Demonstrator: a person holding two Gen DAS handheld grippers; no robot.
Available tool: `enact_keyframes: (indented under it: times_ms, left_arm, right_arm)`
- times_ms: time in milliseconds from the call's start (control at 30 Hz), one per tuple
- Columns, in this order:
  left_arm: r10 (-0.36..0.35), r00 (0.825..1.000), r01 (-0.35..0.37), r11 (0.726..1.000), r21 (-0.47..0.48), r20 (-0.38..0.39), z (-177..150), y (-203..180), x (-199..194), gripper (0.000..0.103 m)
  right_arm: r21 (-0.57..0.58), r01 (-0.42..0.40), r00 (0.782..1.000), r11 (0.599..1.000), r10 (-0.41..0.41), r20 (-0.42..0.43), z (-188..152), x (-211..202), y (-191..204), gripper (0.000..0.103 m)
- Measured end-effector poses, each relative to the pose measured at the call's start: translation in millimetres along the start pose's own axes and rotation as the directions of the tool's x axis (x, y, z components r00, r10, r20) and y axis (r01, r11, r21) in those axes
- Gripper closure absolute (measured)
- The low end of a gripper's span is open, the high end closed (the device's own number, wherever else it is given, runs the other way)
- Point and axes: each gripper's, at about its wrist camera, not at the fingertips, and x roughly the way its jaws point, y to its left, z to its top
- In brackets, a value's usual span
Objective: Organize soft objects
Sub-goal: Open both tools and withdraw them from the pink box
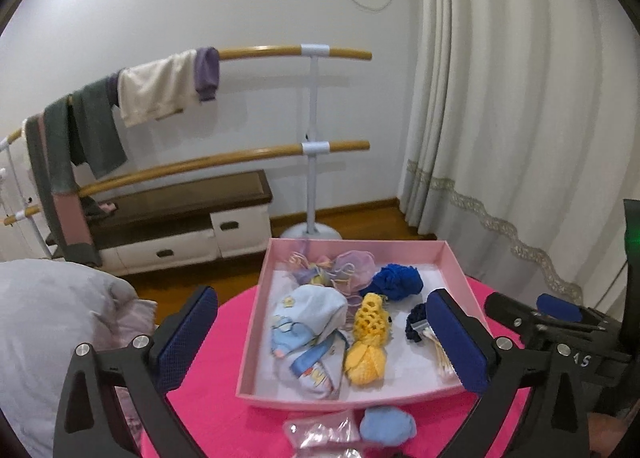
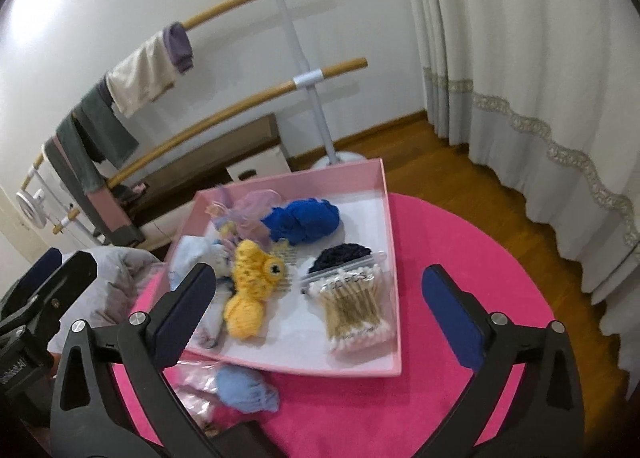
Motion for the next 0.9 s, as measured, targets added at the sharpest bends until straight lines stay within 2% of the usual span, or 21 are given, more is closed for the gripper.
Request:
enact_keyframes:
  times_ms: [233,533,667,900]
  left_arm:
    - [0.020,0.998,-0.020,1.000,-0.001,0.056,-39.7,0.4,-81.2,0.000]
    - [0.019,0.995,-0.017,1.000,-0.018,0.095,-78.4,13.2,-175.0,0.000]
    - [0.023,0.993,-0.021,1.000,-0.018,0.119,-97.2,17.0,-215.9,0.000]
    - [0.029,0.989,-0.027,0.999,-0.017,0.148,-115.9,19.0,-256.8,0.000]
  right_arm:
    - [-0.045,0.006,0.995,0.999,-0.002,0.100,-16.7,-64.1,24.7,0.000]
    - [-0.086,0.042,0.971,0.995,-0.020,0.239,-51.5,-153.6,54.8,0.000]
    - [-0.105,0.049,0.960,0.993,-0.018,0.278,-65.7,-182.8,68.1,0.000]
    - [-0.139,0.048,0.950,0.989,-0.003,0.311,-88.5,-212.5,85.7,0.000]
